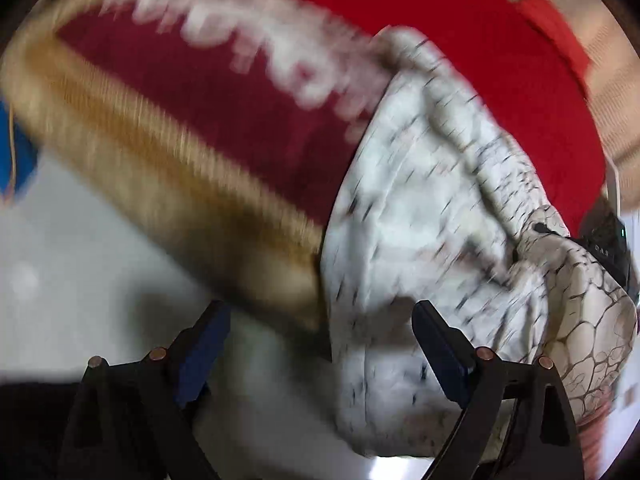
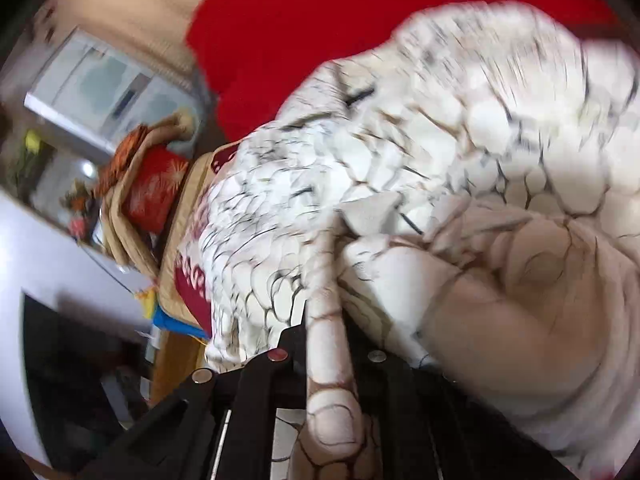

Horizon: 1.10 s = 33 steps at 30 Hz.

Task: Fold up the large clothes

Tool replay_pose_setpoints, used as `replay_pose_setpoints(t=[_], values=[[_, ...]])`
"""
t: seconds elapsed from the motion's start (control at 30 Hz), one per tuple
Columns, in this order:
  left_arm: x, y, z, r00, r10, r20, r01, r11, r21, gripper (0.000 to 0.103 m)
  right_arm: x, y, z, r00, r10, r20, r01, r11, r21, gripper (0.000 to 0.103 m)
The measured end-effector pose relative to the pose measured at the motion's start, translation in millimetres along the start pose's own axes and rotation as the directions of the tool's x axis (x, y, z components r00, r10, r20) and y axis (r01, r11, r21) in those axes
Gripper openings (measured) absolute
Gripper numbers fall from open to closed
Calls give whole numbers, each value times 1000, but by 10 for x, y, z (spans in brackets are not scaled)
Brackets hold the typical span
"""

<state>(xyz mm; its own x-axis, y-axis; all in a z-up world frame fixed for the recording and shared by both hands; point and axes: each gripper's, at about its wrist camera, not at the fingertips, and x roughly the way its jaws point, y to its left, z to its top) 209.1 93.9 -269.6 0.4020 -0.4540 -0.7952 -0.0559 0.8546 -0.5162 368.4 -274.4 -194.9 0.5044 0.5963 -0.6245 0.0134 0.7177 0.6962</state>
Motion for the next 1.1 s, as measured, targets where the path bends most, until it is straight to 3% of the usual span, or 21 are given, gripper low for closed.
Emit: replay_pose_setpoints(t=[0.1, 0.17, 0.27, 0.33, 0.47, 0.57, 0.67, 0.77, 0.87, 0.93, 1.03, 1.1], values=[[225, 156, -173, 999, -5, -49, -2, 990, -141, 92, -2, -49, 9, 1000, 26, 5, -26, 1000, -11, 9], [324, 168, -258, 999, -29, -34, 23, 984, -176, 92, 11, -24, 38, 1000, 16, -4, -16, 999, -35, 9], [325, 6, -310, 999, -14, 41, 19, 994, -105, 92, 23, -37, 60, 999, 40, -24, -40, 999, -6, 9], [371, -56, -318, 999, -9, 47, 11, 998, -63, 92, -46, -116, 42, 999, 52, -18, -52, 999, -3, 9], [429, -12, -361, 990, -135, 43, 139, 984, -110, 92, -175, -97, -21, 999, 39, 14, -38, 999, -27, 9], [408, -100, -363, 973, -222, 70, 227, 971, -70, 92, -171, -116, -22, 999, 46, 17, -46, 999, -26, 9], [405, -183, -350, 973, -214, 89, 218, 975, -32, 92, -168, -123, -38, 999, 51, 15, -51, 998, -30, 9], [456, -165, -322, 970, -230, 72, 236, 968, -80, 92, -185, -133, -63, 998, 60, 7, -59, 998, -36, 9], [512, -174, -274, 959, -277, 66, 283, 952, -120, 92, -203, -150, -100, 998, 68, 4, -67, 997, -41, 9], [475, -164, -233, 953, -293, 80, 299, 951, -80, 92, -223, -144, -129, 998, 71, 1, -70, 996, -58, 9], [425, -328, -210, 943, -317, 96, 318, 948, 5, 89, -272, -131, -173, 996, 92, -10, -92, 992, -82, 12], [405, -426, -201, 941, -326, 92, 322, 945, 59, 75, -329, -138, -192, 992, 123, -28, -125, 989, -80, 14]])
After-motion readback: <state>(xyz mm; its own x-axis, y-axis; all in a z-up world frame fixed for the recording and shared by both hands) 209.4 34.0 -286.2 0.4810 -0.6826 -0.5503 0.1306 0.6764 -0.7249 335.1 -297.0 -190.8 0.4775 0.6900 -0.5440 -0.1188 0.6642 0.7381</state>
